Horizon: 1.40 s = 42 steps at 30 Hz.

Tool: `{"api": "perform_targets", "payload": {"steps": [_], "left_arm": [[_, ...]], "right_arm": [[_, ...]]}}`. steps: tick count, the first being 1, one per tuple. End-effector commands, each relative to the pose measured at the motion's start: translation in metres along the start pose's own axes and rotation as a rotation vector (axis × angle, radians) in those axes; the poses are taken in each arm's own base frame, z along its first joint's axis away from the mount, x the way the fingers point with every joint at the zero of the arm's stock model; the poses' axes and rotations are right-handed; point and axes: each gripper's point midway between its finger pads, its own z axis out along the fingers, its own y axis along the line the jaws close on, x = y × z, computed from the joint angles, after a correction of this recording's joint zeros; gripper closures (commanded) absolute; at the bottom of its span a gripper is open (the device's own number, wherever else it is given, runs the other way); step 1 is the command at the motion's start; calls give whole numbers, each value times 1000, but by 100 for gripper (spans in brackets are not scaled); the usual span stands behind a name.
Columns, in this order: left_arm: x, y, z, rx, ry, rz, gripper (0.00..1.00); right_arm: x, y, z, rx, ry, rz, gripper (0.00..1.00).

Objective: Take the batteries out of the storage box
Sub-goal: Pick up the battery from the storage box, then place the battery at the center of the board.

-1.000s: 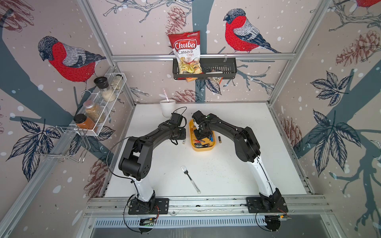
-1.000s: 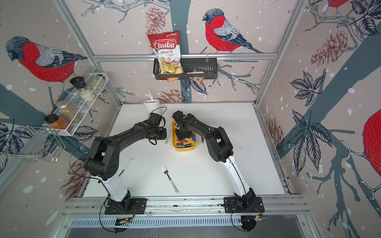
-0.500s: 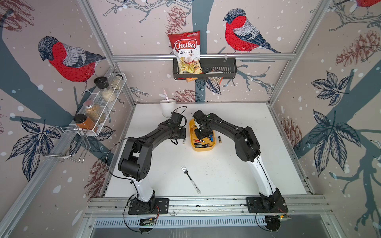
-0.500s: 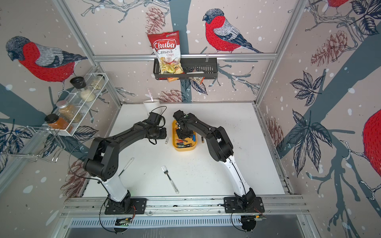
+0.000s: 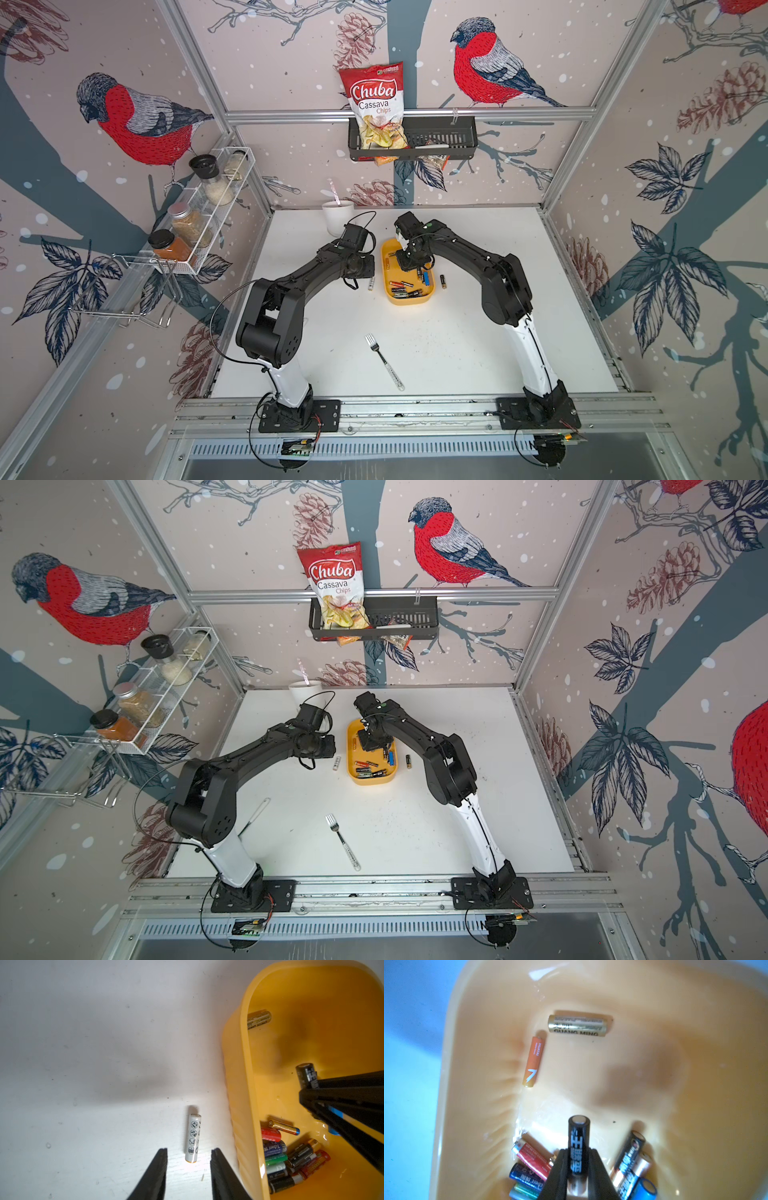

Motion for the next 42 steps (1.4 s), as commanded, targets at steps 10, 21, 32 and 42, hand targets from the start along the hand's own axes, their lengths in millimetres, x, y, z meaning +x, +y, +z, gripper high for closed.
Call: {"api": "perform_targets", "payload": {"steps": [10, 21, 32, 42], "left_arm": [[-3, -4, -4, 15, -1, -2, 61], [-2, -6, 0, 23, 6, -3, 60], [1, -7, 3, 23, 20, 0, 60], [-1, -9, 7, 23, 26, 6, 60]], "right_arm": [[-7, -58, -60, 82, -68, 100, 79], [35, -110, -65, 137, -51, 200, 79], [74, -125, -36, 145, 16, 248, 79], [89, -127, -21, 139, 52, 260, 79]]}}
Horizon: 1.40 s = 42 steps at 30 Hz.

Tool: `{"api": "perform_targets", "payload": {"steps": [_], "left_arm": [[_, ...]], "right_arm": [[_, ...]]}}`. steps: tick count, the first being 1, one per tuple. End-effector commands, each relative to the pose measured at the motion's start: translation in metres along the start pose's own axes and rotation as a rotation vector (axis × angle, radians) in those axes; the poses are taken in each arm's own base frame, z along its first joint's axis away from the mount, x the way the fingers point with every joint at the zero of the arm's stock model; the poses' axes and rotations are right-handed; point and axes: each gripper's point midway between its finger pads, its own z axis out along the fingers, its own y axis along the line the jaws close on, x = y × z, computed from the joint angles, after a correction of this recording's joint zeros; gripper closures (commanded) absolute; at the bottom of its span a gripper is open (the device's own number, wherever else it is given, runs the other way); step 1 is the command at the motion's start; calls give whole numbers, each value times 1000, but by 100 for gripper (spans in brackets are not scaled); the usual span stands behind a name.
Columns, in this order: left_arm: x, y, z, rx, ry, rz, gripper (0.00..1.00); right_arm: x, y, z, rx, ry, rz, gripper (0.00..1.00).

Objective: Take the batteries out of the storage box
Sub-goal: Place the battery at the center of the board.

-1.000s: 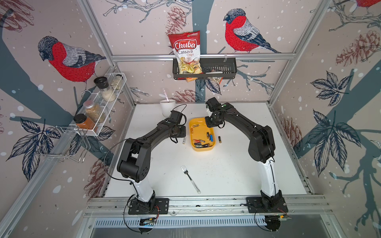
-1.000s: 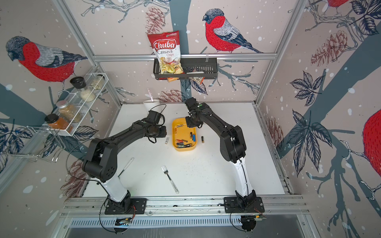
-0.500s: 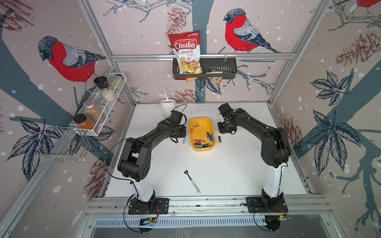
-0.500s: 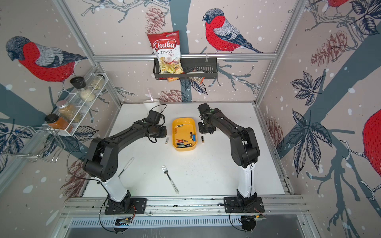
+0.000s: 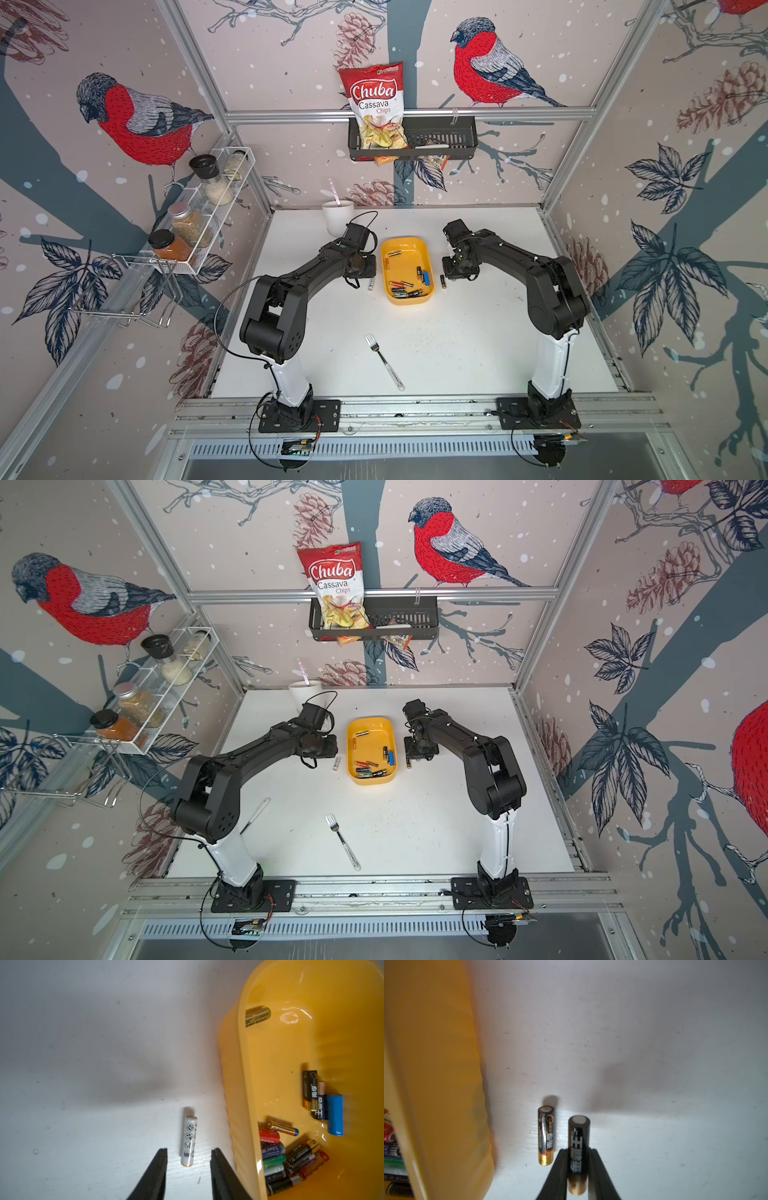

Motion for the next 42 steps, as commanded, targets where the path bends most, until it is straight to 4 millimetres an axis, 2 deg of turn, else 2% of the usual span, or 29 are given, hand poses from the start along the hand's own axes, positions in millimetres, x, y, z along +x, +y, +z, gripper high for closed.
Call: {"api": "perform_targets", "payload": {"steps": [1, 25, 42], "left_arm": [[-2, -4, 0, 7, 0, 3, 60], [0, -5, 1, 7, 5, 6, 61], [-1, -6, -1, 5, 0, 10, 61]], "right_arm": [[-1, 2, 4, -12, -4, 17, 78], [13, -1, 27, 2, 54, 14, 78], [10, -1, 22, 9, 47, 9, 70]]}}
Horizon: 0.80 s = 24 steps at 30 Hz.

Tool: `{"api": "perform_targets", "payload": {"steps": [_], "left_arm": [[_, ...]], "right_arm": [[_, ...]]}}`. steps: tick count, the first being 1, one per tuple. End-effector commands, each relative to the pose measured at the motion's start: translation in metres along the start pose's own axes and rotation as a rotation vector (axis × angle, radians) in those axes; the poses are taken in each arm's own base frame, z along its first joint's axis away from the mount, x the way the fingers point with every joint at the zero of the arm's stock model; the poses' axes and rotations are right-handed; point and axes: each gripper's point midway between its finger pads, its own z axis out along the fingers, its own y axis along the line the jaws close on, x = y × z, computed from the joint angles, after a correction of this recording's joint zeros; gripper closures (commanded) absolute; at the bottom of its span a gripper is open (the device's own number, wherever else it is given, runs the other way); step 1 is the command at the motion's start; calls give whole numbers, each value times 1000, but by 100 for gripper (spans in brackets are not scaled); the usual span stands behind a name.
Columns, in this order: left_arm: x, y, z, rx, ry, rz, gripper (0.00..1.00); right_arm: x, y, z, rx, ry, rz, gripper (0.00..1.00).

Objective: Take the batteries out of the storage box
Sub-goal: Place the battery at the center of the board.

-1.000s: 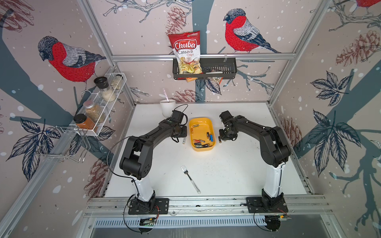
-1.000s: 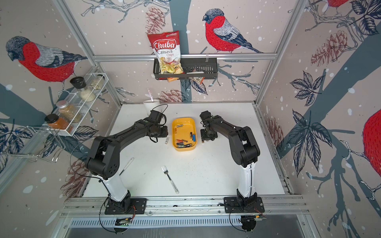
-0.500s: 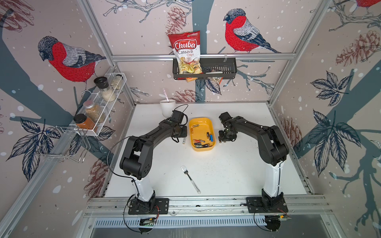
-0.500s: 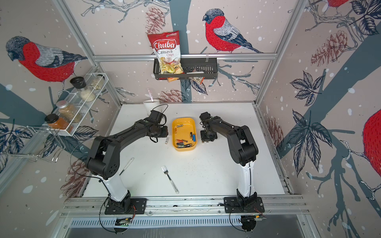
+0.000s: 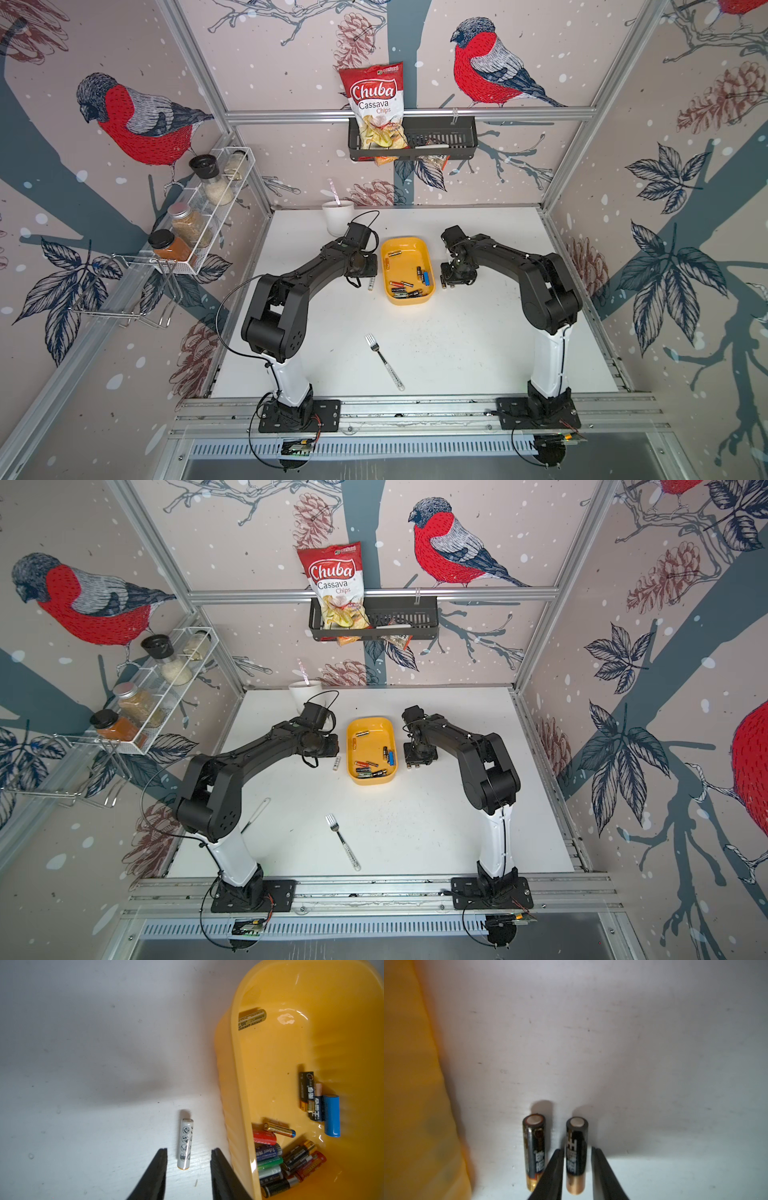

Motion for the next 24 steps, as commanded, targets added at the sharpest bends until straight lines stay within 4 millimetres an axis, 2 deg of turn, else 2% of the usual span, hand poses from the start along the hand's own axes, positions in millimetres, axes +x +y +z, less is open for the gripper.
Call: {"api": "perform_targets", "payload": {"steps": [1, 17, 24], "left_arm": [[0, -2, -3, 3, -1, 3, 60], [-12, -15, -14, 11, -27, 24, 60], [-20, -43, -19, 38, -39, 60, 60]], "right_arm": [[-2, -1, -4, 8, -7, 9, 70], [-13, 0, -24, 12, -46, 9, 69], [-21, 1, -37, 6, -75, 10, 70]]}}
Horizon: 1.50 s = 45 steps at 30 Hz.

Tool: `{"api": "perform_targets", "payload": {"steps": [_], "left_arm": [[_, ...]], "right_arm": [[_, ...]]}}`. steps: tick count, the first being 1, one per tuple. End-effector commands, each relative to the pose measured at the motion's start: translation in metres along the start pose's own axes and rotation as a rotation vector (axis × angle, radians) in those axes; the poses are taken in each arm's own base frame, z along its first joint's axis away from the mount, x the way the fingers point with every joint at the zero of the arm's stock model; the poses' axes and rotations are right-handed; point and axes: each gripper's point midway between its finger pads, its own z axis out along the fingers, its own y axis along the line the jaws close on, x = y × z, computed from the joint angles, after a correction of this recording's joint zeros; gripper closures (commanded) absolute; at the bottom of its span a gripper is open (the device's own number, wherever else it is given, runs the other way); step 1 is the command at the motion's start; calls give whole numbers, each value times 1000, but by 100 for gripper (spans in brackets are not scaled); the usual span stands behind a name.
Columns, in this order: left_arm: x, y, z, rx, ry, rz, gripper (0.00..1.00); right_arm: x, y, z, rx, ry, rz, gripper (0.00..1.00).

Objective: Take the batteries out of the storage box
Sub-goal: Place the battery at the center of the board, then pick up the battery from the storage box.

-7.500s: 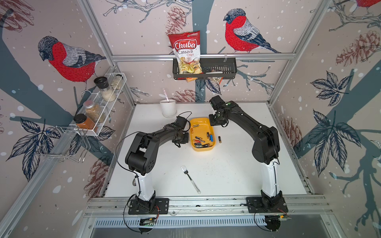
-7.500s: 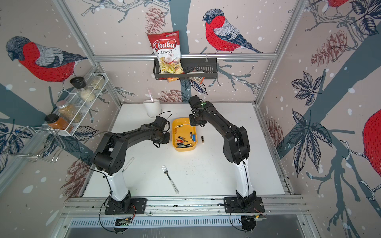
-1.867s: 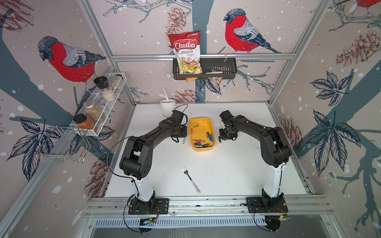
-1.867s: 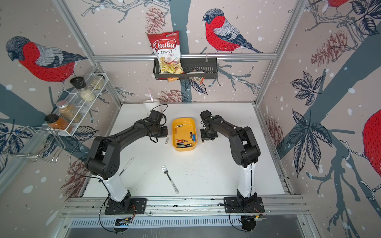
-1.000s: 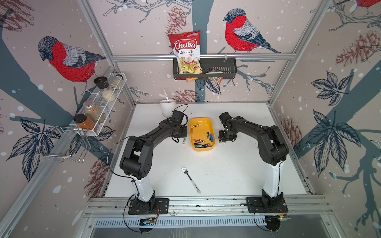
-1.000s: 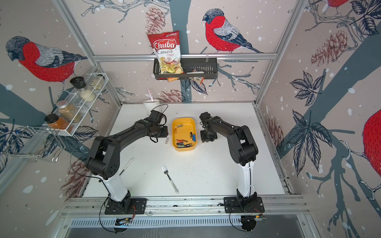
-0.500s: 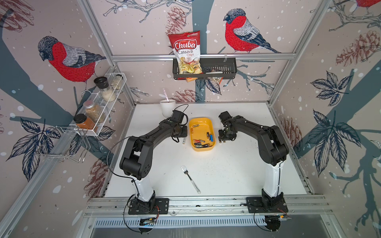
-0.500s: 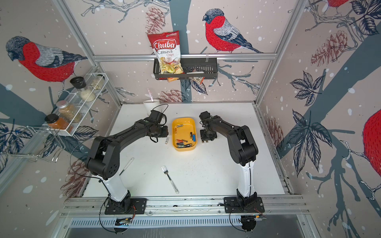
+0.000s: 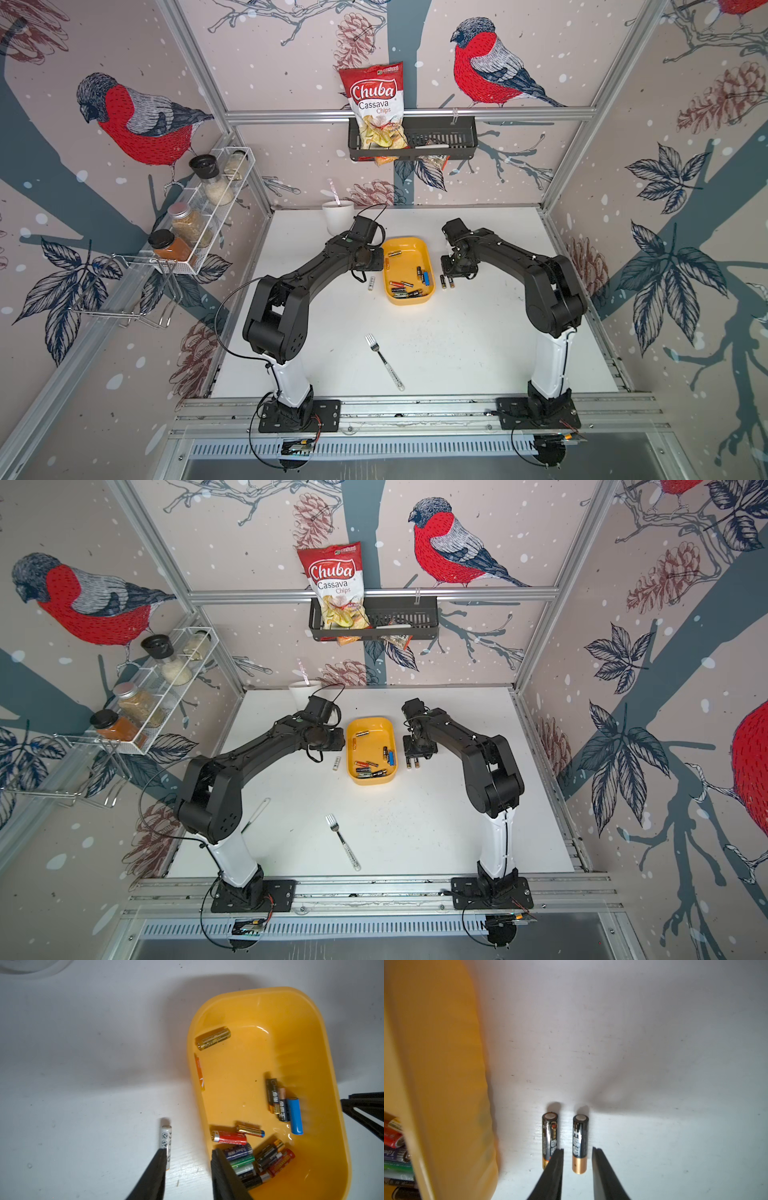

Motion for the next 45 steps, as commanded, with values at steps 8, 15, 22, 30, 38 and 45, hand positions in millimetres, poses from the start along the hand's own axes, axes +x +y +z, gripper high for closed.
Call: {"api": "perform_targets", "payload": {"steps": [8, 15, 22, 30, 38, 45], "left_arm": [[-2, -43, 15, 39, 29, 52, 60], [6, -79, 43, 89, 71, 99, 60], [20, -107, 69, 126, 114, 122, 60], [24, -113, 86, 120, 130, 132, 60], [22, -111, 101, 84, 151, 149, 60], [25, -106, 105, 49, 161, 158, 64]], "right_arm": [[-8, -5, -16, 9, -27, 17, 69], [-11, -10, -18, 6, -33, 28, 69], [-13, -15, -22, 8, -40, 32, 69], [-12, -21, -25, 11, -41, 38, 69], [-12, -27, -27, 16, -39, 43, 69], [-11, -27, -27, 15, -40, 46, 69]]}}
